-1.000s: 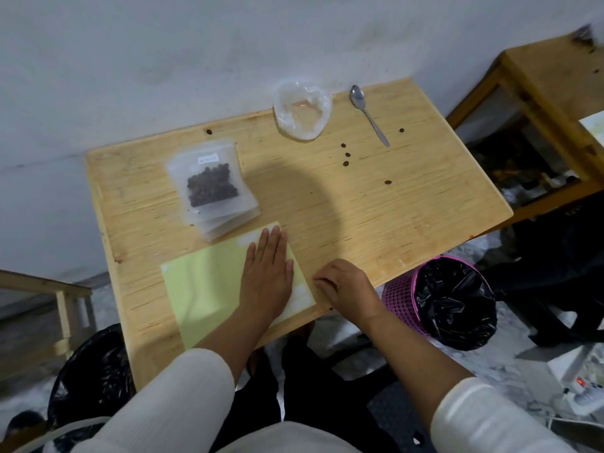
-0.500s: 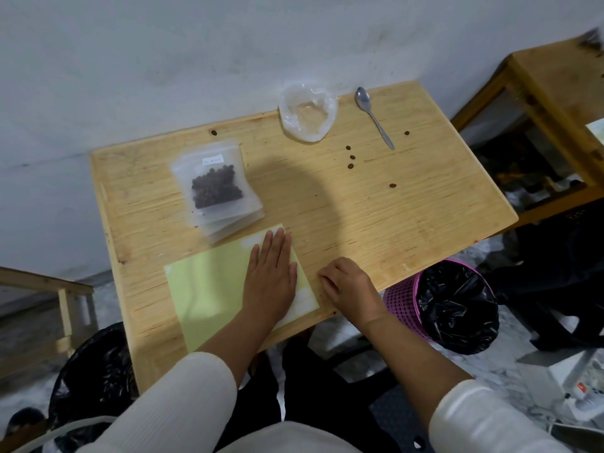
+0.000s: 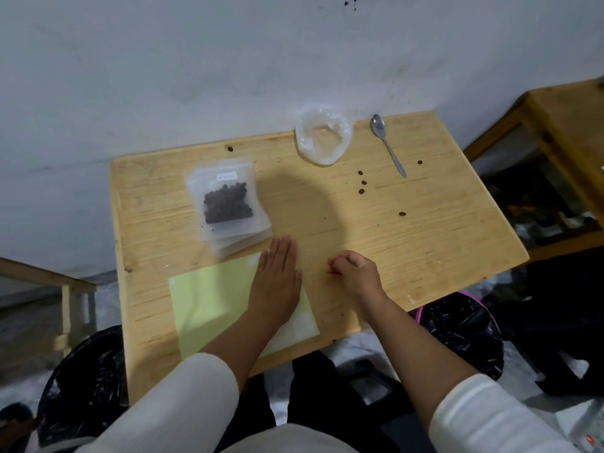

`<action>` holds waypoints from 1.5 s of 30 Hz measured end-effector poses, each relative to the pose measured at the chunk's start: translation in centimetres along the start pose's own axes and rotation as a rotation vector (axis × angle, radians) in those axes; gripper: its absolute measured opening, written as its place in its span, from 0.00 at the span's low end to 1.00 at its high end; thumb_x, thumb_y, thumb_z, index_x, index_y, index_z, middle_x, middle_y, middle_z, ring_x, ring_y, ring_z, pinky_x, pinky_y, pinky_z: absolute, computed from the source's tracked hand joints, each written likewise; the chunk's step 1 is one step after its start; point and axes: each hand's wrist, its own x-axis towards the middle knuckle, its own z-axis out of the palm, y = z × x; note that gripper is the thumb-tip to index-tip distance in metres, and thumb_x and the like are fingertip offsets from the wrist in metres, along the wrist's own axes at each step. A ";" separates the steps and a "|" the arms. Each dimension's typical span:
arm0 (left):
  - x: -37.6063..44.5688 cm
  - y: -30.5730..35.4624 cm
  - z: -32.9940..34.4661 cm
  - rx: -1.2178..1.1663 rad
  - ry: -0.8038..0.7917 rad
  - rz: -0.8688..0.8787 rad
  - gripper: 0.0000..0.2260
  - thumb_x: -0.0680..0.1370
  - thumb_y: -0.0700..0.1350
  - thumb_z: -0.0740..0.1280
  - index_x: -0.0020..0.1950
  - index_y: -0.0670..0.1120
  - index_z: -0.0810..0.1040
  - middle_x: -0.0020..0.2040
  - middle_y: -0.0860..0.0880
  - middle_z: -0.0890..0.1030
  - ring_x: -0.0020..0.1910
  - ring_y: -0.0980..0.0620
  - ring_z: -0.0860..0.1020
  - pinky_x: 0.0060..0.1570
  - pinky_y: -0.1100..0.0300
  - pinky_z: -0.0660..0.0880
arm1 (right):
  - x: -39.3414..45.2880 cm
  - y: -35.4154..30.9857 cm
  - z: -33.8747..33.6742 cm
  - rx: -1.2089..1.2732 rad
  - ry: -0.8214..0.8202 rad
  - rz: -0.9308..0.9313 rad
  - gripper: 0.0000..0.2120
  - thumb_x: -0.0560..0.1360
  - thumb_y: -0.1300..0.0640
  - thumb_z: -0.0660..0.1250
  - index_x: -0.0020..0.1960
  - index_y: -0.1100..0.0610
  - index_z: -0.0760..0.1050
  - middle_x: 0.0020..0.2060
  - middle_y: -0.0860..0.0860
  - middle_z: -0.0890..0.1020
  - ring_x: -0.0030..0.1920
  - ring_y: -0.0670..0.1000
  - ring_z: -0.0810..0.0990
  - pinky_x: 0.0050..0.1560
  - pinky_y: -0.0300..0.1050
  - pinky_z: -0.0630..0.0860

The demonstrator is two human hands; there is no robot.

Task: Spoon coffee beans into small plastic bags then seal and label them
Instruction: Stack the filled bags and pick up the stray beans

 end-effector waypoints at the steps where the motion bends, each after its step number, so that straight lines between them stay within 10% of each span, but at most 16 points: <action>1: 0.4 0.0 0.1 -0.001 -0.007 -0.004 0.24 0.77 0.47 0.53 0.68 0.35 0.70 0.66 0.37 0.73 0.66 0.39 0.71 0.62 0.43 0.68 | 0.6 -0.5 0.1 0.029 -0.005 0.008 0.10 0.74 0.65 0.62 0.35 0.58 0.76 0.31 0.52 0.79 0.33 0.49 0.76 0.39 0.41 0.73; 18: 8.9 3.2 1.4 0.005 0.174 -0.513 0.26 0.80 0.51 0.50 0.75 0.40 0.57 0.76 0.43 0.58 0.76 0.46 0.53 0.73 0.53 0.47 | 15.9 -12.5 6.3 -0.532 -0.424 -0.491 0.09 0.73 0.55 0.68 0.53 0.55 0.81 0.39 0.46 0.81 0.41 0.44 0.78 0.45 0.35 0.73; 28: 8.9 3.4 1.7 0.036 0.162 -0.562 0.25 0.81 0.51 0.49 0.75 0.41 0.58 0.76 0.45 0.57 0.76 0.48 0.52 0.74 0.52 0.50 | 17.7 -11.8 14.1 -0.303 -0.415 -0.385 0.15 0.77 0.57 0.64 0.63 0.59 0.75 0.56 0.55 0.81 0.55 0.49 0.79 0.53 0.31 0.71; 45: 9.1 3.6 1.4 0.022 0.222 -0.562 0.25 0.80 0.50 0.53 0.75 0.41 0.59 0.76 0.44 0.58 0.76 0.48 0.53 0.74 0.52 0.51 | 20.8 -14.5 17.4 -0.689 -0.603 -0.835 0.12 0.73 0.57 0.69 0.56 0.53 0.81 0.49 0.52 0.80 0.48 0.48 0.80 0.54 0.36 0.73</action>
